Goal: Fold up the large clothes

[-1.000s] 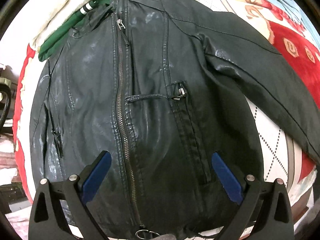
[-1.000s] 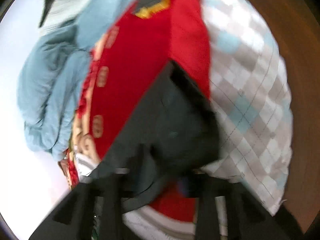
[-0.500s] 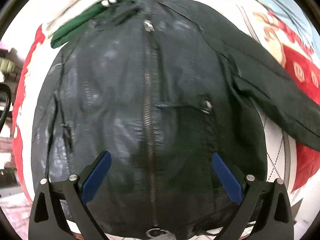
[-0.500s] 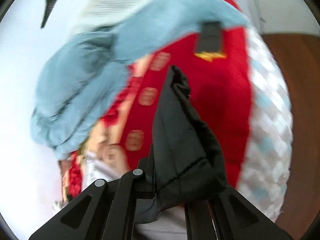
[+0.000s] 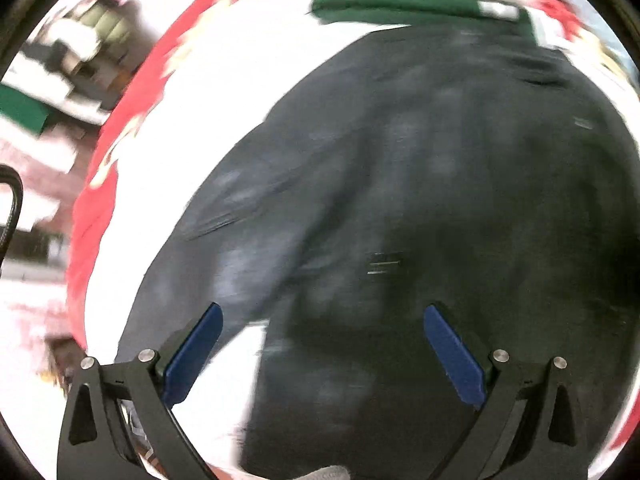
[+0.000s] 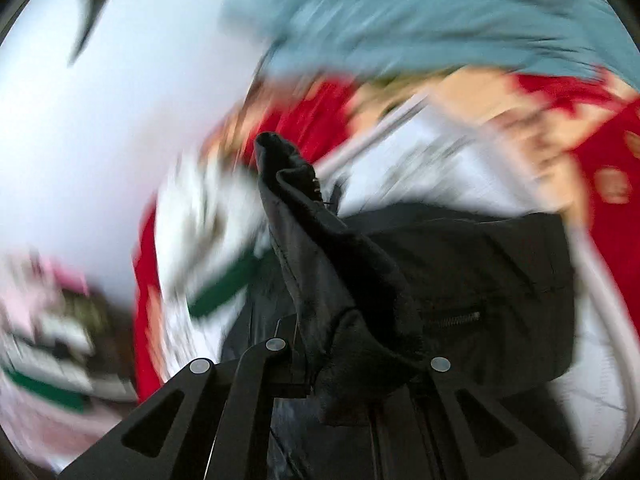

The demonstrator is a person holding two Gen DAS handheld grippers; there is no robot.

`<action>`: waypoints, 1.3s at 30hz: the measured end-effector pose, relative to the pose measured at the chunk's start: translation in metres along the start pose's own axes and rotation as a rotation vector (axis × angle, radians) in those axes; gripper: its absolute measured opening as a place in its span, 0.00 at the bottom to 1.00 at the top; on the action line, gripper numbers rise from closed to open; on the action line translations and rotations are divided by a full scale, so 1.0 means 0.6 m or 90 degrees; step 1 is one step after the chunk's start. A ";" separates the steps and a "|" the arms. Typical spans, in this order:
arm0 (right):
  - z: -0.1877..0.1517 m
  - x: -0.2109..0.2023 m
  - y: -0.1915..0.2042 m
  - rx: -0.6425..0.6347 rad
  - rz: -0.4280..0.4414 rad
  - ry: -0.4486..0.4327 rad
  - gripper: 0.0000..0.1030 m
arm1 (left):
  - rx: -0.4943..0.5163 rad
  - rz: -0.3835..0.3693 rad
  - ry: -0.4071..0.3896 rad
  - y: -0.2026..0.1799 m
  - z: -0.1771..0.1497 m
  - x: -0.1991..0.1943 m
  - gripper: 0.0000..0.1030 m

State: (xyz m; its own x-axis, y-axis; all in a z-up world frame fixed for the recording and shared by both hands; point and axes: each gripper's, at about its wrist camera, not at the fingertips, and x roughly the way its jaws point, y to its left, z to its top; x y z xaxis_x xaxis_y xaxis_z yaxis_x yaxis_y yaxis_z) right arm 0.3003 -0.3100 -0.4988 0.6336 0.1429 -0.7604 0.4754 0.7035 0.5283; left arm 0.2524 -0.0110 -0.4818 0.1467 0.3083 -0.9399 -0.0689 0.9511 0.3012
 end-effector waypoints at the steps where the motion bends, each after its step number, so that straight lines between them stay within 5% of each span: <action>1: -0.028 0.050 0.035 -0.042 -0.004 0.047 0.05 | -0.017 0.006 0.015 0.030 -0.003 0.017 1.00; 5: -0.153 0.242 0.159 -0.217 -0.057 0.243 0.06 | -0.093 0.014 0.082 0.167 -0.038 0.071 1.00; 8: -0.215 0.288 0.196 -0.305 -0.079 0.295 0.35 | -0.177 -0.023 0.119 0.273 -0.084 0.093 1.00; 10: -0.232 0.267 0.202 -0.303 -0.035 0.298 0.69 | -0.248 -0.066 0.140 0.349 -0.123 0.105 0.99; 11: -0.236 0.247 0.207 -0.290 -0.004 0.300 0.71 | -0.282 -0.087 0.149 0.377 -0.141 0.111 0.99; 15: -0.250 0.185 0.192 -0.267 -0.007 0.295 0.71 | -0.457 -0.178 0.196 0.484 -0.227 0.163 0.99; 21: -0.277 0.174 0.123 -0.187 -0.060 0.350 0.71 | -0.655 -0.257 0.261 0.556 -0.298 0.291 0.97; 30: -0.312 0.188 0.137 -0.151 -0.038 0.381 0.71 | -0.674 -0.211 0.123 0.709 -0.267 0.295 0.95; 32: -0.316 0.183 0.156 -0.159 -0.024 0.382 0.71 | -0.671 -0.240 0.115 0.715 -0.286 0.276 0.95; 36: -0.318 0.170 0.165 -0.164 -0.012 0.393 0.71 | -0.747 -0.376 0.154 0.690 -0.327 0.303 0.95; 39: -0.318 0.166 0.150 -0.151 -0.018 0.405 0.71 | -0.831 -0.410 0.160 0.647 -0.340 0.332 0.89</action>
State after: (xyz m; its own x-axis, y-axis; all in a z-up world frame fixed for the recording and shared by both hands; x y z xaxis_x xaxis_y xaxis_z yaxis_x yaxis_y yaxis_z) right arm 0.2898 -0.0995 -0.5989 0.1067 0.4530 -0.8851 0.2930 0.8364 0.4633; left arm 0.0536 0.4157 -0.5848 0.3339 -0.2919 -0.8963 -0.8993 0.1863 -0.3957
